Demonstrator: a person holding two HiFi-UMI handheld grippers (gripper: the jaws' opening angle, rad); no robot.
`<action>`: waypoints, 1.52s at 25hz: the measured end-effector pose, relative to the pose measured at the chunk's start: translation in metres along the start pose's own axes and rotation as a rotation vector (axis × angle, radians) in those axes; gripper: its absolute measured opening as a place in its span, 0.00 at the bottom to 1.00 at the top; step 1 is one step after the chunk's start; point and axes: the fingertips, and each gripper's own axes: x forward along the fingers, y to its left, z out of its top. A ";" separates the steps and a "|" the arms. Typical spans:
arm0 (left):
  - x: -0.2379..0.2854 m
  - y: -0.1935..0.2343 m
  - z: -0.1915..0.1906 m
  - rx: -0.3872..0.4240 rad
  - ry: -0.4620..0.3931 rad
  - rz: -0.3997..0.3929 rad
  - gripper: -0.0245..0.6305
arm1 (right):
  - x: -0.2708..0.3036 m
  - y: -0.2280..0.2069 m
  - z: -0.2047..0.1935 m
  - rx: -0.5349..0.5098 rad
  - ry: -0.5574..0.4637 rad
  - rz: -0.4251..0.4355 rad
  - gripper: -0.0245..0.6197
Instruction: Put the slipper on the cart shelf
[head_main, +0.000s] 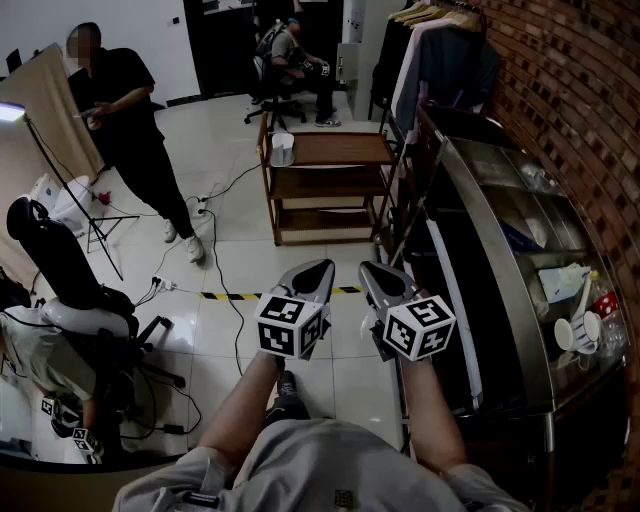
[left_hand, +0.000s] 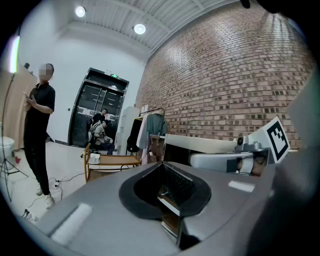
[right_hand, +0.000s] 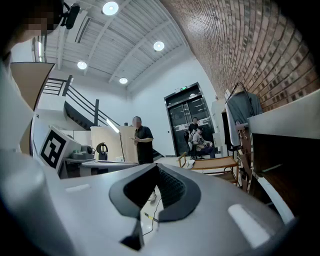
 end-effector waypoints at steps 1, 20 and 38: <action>0.004 0.004 0.000 -0.001 0.003 0.002 0.05 | 0.004 -0.004 0.001 0.001 0.000 0.000 0.04; 0.124 0.185 0.044 -0.032 0.013 -0.009 0.05 | 0.203 -0.079 0.030 -0.002 0.042 -0.027 0.04; 0.272 0.358 0.072 -0.020 0.043 0.062 0.05 | 0.401 -0.182 0.048 0.026 0.037 0.014 0.04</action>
